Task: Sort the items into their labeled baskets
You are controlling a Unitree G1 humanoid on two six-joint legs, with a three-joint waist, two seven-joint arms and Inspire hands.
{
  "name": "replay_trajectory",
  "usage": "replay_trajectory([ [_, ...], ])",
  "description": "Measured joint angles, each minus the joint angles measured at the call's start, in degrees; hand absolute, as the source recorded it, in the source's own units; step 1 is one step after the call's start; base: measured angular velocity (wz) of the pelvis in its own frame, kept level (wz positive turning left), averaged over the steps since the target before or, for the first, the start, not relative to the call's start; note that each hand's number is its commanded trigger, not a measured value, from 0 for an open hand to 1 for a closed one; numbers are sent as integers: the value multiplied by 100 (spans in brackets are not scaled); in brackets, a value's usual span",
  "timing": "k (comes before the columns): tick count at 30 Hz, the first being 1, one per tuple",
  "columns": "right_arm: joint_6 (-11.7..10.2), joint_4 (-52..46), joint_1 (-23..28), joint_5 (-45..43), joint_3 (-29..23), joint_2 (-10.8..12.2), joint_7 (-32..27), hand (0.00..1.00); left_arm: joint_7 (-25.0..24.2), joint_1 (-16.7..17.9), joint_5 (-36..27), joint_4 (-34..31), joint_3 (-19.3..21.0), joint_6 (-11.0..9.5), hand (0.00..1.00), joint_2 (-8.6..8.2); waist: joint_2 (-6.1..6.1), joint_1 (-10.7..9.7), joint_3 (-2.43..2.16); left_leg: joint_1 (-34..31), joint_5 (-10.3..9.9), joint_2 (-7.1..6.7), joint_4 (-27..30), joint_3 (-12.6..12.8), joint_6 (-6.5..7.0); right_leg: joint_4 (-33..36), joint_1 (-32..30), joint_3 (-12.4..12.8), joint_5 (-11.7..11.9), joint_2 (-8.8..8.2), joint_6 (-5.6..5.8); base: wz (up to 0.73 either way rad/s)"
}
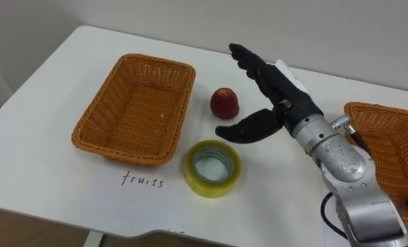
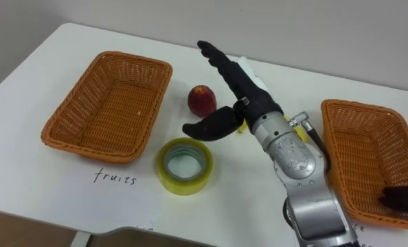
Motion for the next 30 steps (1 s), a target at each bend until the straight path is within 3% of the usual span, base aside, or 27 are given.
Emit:
replay_trajectory([
  [11,17,325,-3,-32,251,-10,-2,0,15,-27,-85,0,-99,5,0,65,-61,46,37,-6,0,1,0,-4,0,-1,0,15,0,1,0,0],
  [30,128,1186,-35,-179,554,34,81,0,146,-166,-174,-5,-224,116,0,64,-86,178,42,-42,0,-7,1,-82,1,-3,-18,-4,0,-2,0,1],
])
